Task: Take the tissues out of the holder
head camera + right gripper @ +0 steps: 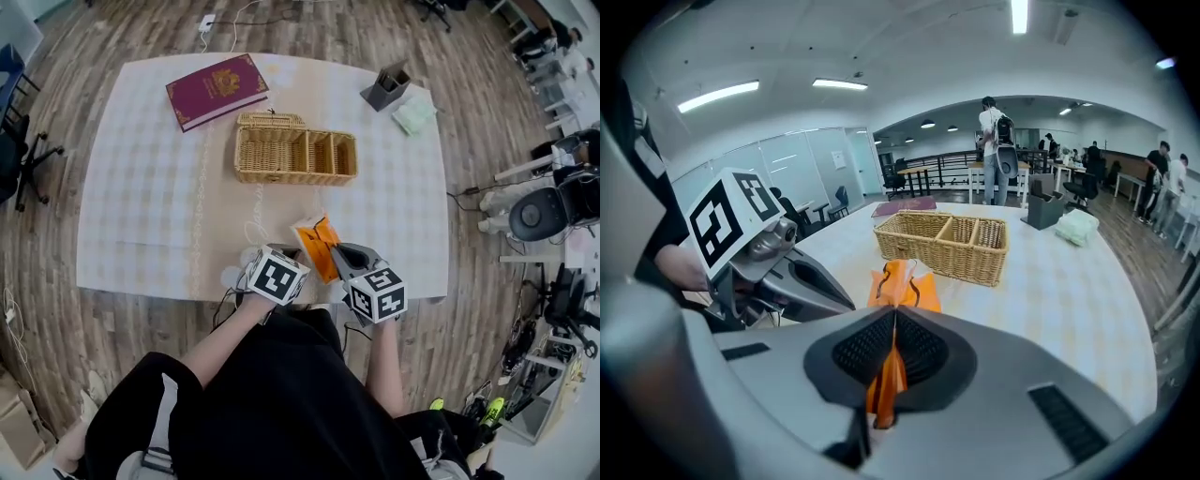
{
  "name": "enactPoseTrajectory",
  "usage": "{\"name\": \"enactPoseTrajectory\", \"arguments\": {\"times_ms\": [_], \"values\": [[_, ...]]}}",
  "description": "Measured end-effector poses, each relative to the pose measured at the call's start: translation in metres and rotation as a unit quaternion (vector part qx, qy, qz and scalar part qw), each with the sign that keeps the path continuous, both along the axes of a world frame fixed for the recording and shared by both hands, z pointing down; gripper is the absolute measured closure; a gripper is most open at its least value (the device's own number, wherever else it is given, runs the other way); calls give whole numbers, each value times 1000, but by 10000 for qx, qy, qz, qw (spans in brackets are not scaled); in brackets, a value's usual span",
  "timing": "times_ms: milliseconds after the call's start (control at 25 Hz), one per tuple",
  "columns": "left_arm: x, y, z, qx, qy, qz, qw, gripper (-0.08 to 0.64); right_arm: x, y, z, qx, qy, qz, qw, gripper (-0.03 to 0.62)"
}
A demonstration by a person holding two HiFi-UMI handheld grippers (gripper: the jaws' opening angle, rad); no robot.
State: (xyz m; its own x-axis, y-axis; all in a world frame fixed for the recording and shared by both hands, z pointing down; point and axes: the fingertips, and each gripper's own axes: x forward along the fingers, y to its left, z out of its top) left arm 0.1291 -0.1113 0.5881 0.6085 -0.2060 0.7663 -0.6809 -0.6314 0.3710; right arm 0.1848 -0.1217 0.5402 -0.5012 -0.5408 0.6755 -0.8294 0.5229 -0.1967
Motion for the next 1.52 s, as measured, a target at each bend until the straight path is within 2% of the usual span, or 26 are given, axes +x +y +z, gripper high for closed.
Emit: {"name": "enactPoseTrajectory", "arguments": {"times_ms": [240,440,680,1040,1520], "values": [[40,25,-10,103,4,109,9999,560,31,29,5,-72,-19,152,9999,574],[67,54,-14,95,-5,-90,9999,560,57,58,4,-242,-28,145,9996,574],[92,88,-19,190,-75,-488,9986,560,85,88,3,-207,-62,-9,9998,575],[126,131,-17,271,-104,-919,9953,560,138,122,10,-180,-158,516,9984,575],[177,163,-13,296,-244,-766,9963,560,213,162,16,-197,-403,1225,9915,575]]}}
